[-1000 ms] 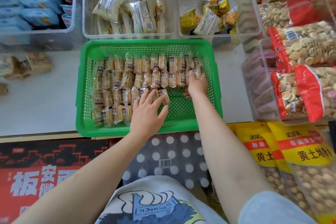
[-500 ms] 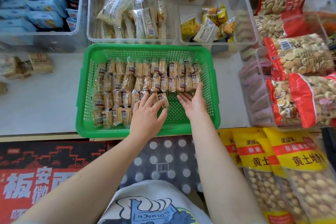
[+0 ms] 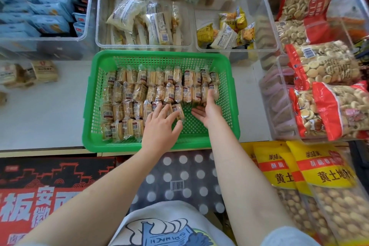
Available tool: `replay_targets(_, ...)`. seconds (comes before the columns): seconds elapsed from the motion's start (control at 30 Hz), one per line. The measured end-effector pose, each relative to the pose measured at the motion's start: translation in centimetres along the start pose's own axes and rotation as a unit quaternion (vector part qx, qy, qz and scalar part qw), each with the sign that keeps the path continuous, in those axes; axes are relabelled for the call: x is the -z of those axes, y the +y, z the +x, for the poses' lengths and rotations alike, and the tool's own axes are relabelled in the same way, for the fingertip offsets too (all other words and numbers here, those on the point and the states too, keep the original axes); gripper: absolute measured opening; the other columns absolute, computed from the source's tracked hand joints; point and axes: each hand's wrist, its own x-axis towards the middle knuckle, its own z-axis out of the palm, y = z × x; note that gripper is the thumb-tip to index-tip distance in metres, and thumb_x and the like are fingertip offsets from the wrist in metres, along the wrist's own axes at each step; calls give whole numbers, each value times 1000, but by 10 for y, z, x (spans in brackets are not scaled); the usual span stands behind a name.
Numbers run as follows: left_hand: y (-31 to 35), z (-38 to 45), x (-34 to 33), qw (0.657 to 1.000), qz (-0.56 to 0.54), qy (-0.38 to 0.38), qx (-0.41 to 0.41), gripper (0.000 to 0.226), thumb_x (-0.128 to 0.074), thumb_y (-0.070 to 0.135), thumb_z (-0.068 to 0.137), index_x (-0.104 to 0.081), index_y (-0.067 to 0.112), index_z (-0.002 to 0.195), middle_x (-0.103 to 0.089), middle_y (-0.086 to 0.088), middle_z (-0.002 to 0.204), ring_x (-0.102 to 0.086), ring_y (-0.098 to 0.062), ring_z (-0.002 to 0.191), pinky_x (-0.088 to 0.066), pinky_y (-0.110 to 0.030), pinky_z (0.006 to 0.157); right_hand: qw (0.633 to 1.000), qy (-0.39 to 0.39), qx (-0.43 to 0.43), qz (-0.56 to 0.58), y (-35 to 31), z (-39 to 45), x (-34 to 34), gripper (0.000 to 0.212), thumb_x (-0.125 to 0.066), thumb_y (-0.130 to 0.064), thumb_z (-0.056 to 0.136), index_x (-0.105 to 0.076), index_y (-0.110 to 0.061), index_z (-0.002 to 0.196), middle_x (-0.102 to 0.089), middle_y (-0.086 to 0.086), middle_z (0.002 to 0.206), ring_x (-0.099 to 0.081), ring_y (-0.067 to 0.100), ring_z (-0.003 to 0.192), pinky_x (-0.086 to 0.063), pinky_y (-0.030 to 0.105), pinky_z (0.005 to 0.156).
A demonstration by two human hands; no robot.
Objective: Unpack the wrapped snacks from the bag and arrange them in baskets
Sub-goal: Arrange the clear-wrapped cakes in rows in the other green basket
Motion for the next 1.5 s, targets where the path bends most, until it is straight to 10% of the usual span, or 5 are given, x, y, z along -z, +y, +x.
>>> replay_targets(0.63, -29, -34, 37, 957, -205, 198, -55, 45, -40, 42, 96, -71, 20, 120, -63, -1, 132, -46, -20, 132, -29, -39, 115, 973, 30, 160, -165, 27, -93, -32, 31, -57, -38, 100, -58, -10, 88, -65, 7, 78, -62, 16, 59, -53, 31, 57)
replay_targets(0.83, -203, -91, 99, 929, -78, 349, 94, 39, -45, 34, 93, -69, 13, 115, -66, -7, 117, -59, -30, 103, -40, -43, 91, 891, -147, 268, -335, 80, -165, -159, 19, -59, -19, 99, -60, -8, 84, -65, 3, 70, -60, 11, 57, -51, 29, 58)
replay_targets(1.03, -367, -92, 109, 949, -14, 159, 270, 55, -45, 36, 98, -43, 10, 147, -38, -16, 154, -40, -36, 139, -33, -47, 111, 812, -249, 263, -458, 162, -164, -318, 19, -61, -18, 98, -55, -11, 81, -61, 4, 68, -56, 13, 50, -46, 29, 52)
replay_targets(1.2, -453, -77, 119, 922, -20, 174, 345, 82, -48, 40, 98, -4, 9, 159, -2, -15, 167, 5, -30, 154, 2, -44, 124, 734, -210, 295, -575, 206, -138, -400, 23, -61, -26, 95, -60, -8, 81, -66, 7, 73, -59, 17, 61, -50, 34, 64)
replay_targets(1.5, -481, -68, 106, 908, -11, 137, 396, 76, -30, 48, 100, 8, 21, 159, 5, -6, 168, 6, -21, 155, 5, -46, 122, 562, -255, 471, -630, 257, -104, -514, 43, -65, -19, 91, -56, -14, 132, -51, 7, 130, -58, 24, 105, -48, 38, 88)
